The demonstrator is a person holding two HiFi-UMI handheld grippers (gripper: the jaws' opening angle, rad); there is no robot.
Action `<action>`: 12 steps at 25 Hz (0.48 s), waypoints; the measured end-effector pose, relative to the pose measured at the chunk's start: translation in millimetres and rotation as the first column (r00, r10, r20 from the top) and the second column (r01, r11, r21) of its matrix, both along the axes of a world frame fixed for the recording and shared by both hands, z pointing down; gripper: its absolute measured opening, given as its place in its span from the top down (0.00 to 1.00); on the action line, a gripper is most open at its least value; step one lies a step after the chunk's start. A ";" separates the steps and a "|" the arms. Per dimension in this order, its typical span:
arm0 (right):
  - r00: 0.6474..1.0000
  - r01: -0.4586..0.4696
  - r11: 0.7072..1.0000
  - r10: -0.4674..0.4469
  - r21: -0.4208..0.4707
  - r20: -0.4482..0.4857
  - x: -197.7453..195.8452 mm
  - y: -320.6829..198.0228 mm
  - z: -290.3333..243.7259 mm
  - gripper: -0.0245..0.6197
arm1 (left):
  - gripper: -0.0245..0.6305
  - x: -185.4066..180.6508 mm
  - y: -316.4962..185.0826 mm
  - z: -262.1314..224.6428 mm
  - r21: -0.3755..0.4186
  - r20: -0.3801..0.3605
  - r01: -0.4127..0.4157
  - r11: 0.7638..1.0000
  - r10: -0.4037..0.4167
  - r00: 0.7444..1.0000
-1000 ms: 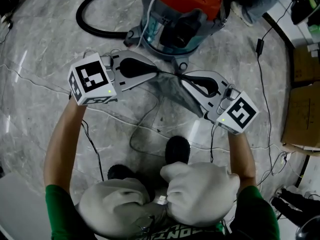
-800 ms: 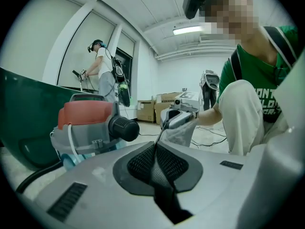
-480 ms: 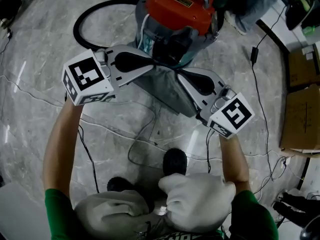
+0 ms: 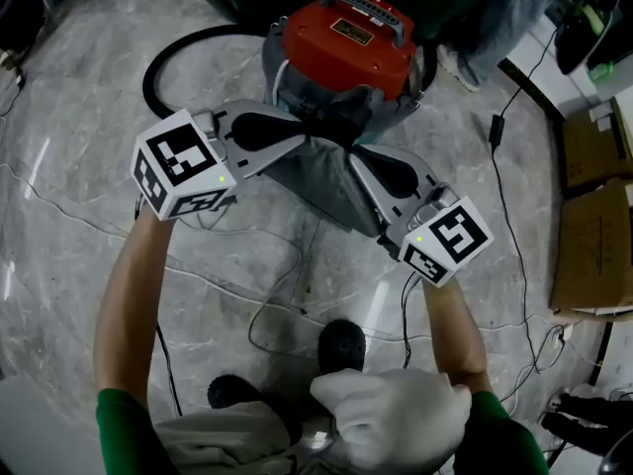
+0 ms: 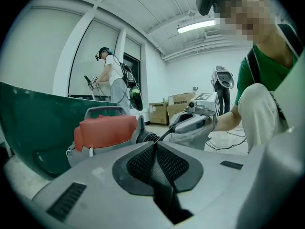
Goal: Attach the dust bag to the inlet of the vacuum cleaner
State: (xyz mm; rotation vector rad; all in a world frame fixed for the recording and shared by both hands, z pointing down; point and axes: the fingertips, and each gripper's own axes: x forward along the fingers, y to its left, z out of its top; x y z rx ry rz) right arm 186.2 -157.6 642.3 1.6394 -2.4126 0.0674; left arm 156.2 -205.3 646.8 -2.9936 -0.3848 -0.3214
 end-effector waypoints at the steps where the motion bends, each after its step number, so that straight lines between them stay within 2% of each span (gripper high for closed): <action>1: 1.000 -0.002 1.000 0.002 -0.001 -0.003 1.6 -2.0 0.1 0.94 | 0.93 1.6 -2.2 -0.3 0.002 -0.005 0.011 1.000 -0.011 1.000; 12: 0.999 -0.026 0.999 0.024 -0.041 -0.042 2.6 -4.2 3.4 0.94 | 0.92 7.8 -6.3 7.5 -0.004 -0.004 0.014 1.000 -0.014 1.000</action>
